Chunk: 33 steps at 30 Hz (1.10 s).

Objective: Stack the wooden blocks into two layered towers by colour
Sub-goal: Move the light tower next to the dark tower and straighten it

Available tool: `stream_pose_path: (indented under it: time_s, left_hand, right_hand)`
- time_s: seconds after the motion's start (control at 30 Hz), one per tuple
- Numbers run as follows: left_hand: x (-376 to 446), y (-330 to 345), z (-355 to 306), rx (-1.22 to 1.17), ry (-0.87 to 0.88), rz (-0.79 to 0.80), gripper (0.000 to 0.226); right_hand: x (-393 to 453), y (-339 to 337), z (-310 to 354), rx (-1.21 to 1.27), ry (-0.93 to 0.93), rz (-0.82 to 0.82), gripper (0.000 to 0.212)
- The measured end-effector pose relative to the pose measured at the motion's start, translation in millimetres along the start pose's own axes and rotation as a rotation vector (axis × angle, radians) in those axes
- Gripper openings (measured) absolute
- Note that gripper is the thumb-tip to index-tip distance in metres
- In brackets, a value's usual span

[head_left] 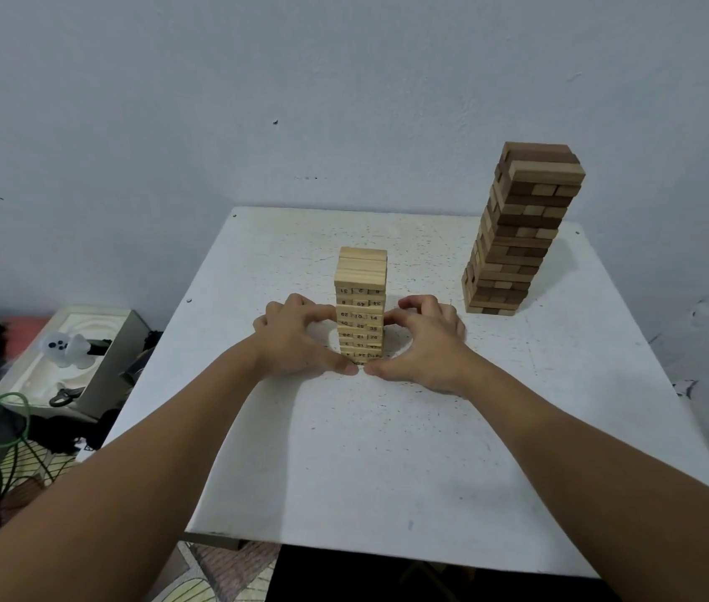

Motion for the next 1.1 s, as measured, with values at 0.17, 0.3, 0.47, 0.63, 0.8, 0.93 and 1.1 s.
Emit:
stream_pose_path:
  time_s: [0.17,0.3,0.47,0.63,0.8,0.93,1.1]
  left_hand:
    - [0.6,2.0,-1.6,0.002,0.018,-0.013,0.054]
    - [-0.2,3.2,-0.8,-0.024,0.032,-0.043,0.050]
    - [0.4,5.1,1.1,-0.035,0.028,-0.056,0.052]
    - [0.1,6.0,1.0,-0.048,0.022,-0.042,0.052]
    - [0.0,6.0,2.2,-0.062,0.011,-0.025,0.048]
    - [0.3,5.9,2.7,-0.056,0.013,-0.035,0.048]
    - [1.1,6.7,3.0,-0.044,0.013,-0.041,0.049]
  right_hand:
    - [0.5,0.9,-0.7,0.002,0.004,-0.024,0.071]
    - [1.1,2.3,-1.7,-0.005,0.007,-0.027,0.071]
    - [-0.1,2.3,-0.5,0.014,0.005,-0.035,0.070]
    - [-3.6,-3.0,-4.8,0.069,0.010,0.017,0.074]
    - [-5.9,-6.1,-11.5,0.157,0.004,0.047,0.060]
    - [-4.4,-5.5,-10.7,0.174,0.010,0.041,0.055]
    - [-6.0,-6.0,-10.1,0.182,0.001,0.024,0.056]
Point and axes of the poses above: each hand's wrist, its own x-axis towards the middle knuckle, its own y-axis out of the palm, z = x × y, the point moved 9 cm from there along x, towards the middle knuckle
